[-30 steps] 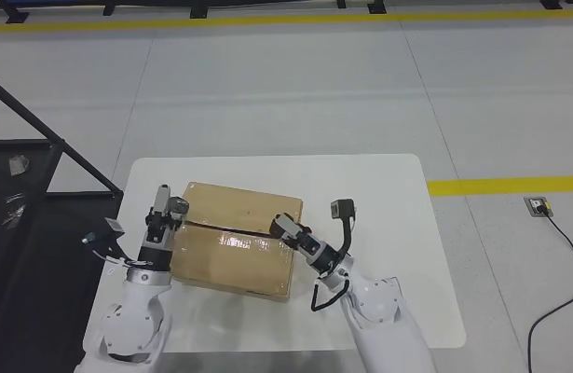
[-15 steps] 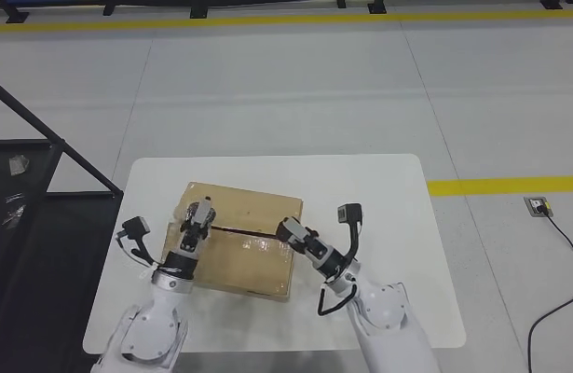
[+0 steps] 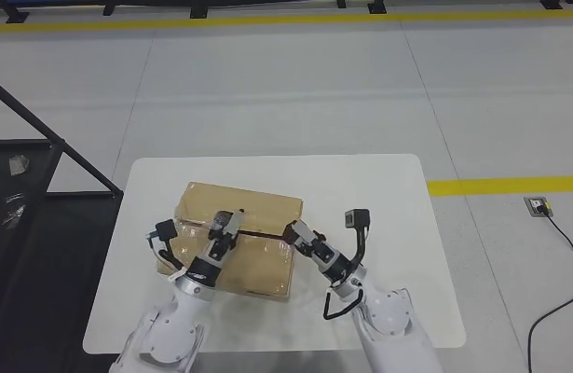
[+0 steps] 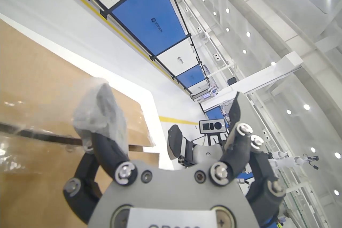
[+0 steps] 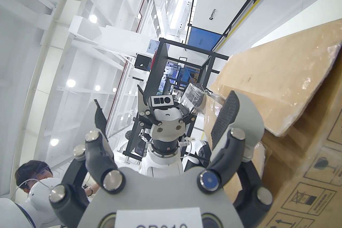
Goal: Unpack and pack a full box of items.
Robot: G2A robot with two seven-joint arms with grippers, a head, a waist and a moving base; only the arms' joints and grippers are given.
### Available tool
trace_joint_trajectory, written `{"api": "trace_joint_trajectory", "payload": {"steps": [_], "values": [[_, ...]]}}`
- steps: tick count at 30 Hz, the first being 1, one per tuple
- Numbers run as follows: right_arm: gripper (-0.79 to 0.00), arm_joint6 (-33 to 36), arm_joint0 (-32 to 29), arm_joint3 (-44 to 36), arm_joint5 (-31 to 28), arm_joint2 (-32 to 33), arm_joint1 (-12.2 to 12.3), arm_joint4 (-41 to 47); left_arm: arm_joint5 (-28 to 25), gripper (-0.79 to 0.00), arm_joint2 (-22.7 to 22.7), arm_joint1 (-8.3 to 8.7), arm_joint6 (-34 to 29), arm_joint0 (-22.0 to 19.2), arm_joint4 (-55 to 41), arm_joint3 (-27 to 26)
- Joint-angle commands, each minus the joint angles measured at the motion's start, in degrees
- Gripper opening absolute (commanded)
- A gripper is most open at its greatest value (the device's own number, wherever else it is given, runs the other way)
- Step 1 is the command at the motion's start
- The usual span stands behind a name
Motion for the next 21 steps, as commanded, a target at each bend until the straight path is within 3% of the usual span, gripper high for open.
{"api": "trace_joint_trajectory", "payload": {"steps": [1, 14, 21], "values": [[0.0, -0.1, -0.2, -0.1, 0.0, 0.0, 0.2, 0.2, -0.3, 0.0, 0.7, -0.11, -0.3, 0.1, 0.6, -0.1], [0.0, -1.1, -1.8, -1.0, -1.2, 0.9, 1.4, 1.7, 1.9, 0.0, 6.3, -1.45, 0.4, -2.7, 3.3, 2.6], [0.0, -2.5, -5.7, -3.7, -4.1, 3.0, 2.3, 2.6, 3.0, 0.0, 9.0, -2.34, 2.2, -4.5, 4.8, 4.4]]}}
